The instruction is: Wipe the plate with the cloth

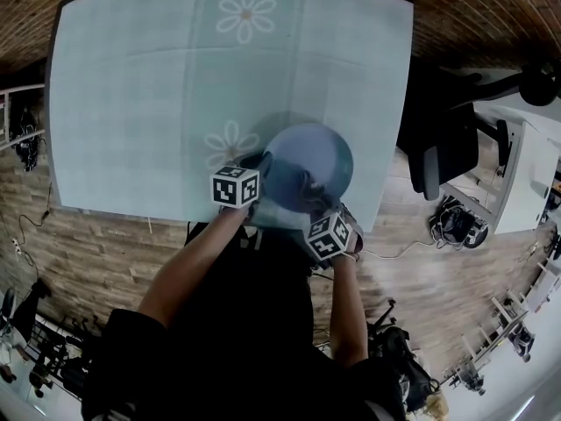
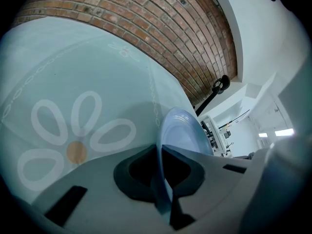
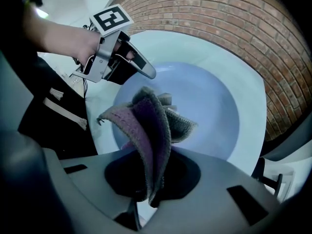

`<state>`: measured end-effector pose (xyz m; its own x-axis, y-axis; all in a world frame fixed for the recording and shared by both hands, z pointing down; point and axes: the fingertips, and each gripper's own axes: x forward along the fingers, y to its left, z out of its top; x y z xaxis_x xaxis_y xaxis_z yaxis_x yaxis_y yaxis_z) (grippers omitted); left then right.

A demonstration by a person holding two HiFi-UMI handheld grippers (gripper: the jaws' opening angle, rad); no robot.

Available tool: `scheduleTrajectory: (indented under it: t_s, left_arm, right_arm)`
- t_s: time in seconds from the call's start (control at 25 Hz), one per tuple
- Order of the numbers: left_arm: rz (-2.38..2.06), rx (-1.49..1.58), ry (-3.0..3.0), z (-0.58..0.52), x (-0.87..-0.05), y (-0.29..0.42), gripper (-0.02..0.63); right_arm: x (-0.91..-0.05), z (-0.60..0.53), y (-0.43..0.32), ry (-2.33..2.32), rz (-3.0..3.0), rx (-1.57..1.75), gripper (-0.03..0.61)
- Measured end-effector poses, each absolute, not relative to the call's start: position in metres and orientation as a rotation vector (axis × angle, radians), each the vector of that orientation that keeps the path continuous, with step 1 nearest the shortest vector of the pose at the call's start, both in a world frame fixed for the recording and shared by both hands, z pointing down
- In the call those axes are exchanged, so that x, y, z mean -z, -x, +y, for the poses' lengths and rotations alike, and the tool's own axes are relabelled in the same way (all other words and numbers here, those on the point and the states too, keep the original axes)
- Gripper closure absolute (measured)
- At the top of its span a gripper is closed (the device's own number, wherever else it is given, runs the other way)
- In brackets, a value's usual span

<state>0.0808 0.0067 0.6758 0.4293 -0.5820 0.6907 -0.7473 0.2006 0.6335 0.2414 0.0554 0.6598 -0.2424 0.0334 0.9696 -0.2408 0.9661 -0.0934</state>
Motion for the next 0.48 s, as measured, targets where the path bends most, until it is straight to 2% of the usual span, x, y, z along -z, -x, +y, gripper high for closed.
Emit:
scheduleTrajectory:
  t_s: [0.48]
  left_arm:
    - [-1.239,-0.158,-1.463,0.009,-0.677,-0.081,0.571]
  right_arm:
    - [-0.661,0.088,-0.2,0.005,-1.861,-0.283,0.518]
